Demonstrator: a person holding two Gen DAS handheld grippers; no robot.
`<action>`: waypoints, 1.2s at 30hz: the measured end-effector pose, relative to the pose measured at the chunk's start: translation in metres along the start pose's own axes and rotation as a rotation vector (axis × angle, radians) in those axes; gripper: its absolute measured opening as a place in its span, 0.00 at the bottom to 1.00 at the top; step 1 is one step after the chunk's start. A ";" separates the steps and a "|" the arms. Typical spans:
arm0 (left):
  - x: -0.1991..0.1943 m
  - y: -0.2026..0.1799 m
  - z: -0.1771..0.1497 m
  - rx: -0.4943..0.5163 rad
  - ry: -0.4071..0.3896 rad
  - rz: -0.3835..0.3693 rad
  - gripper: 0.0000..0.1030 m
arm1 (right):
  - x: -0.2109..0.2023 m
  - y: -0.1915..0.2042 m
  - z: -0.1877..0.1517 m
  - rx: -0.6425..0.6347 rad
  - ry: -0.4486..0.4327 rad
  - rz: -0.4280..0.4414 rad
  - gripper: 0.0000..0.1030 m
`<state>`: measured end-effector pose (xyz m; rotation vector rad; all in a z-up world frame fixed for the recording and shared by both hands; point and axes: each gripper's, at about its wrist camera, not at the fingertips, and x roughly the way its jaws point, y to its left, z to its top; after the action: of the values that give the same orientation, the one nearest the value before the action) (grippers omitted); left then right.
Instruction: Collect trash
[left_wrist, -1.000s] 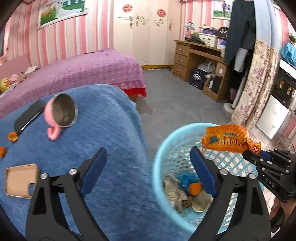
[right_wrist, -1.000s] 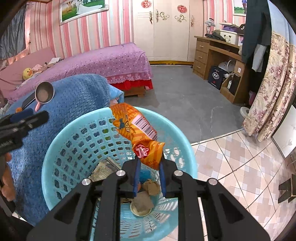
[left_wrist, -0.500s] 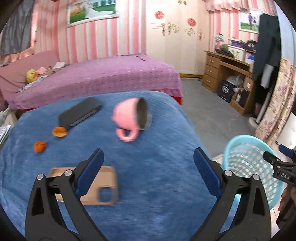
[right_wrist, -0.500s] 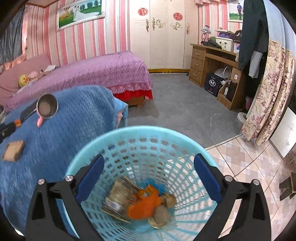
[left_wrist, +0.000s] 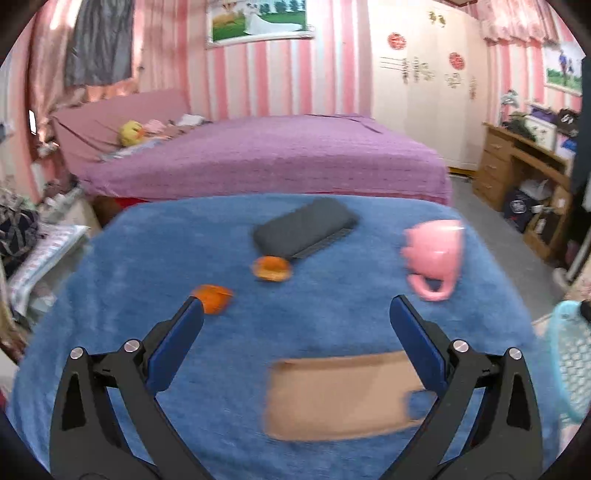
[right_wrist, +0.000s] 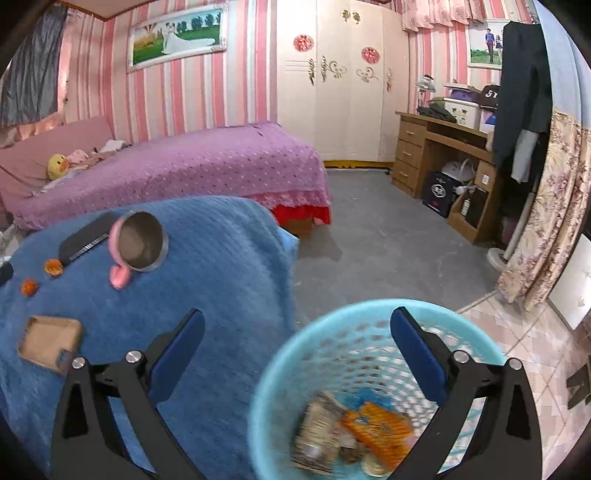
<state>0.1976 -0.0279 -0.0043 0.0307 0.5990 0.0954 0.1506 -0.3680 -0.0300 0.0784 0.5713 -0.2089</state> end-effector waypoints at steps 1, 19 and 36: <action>0.004 0.009 0.000 0.004 0.002 0.015 0.95 | 0.000 0.007 0.000 -0.008 -0.002 0.006 0.96; 0.098 0.116 -0.003 -0.139 0.189 -0.006 0.94 | 0.031 0.165 0.012 -0.186 0.034 0.151 0.96; 0.125 0.142 -0.010 -0.200 0.295 -0.181 0.27 | 0.077 0.321 0.027 -0.387 0.095 0.328 0.95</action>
<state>0.2838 0.1262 -0.0746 -0.2351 0.8809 -0.0175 0.2976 -0.0717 -0.0445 -0.1939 0.6758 0.2269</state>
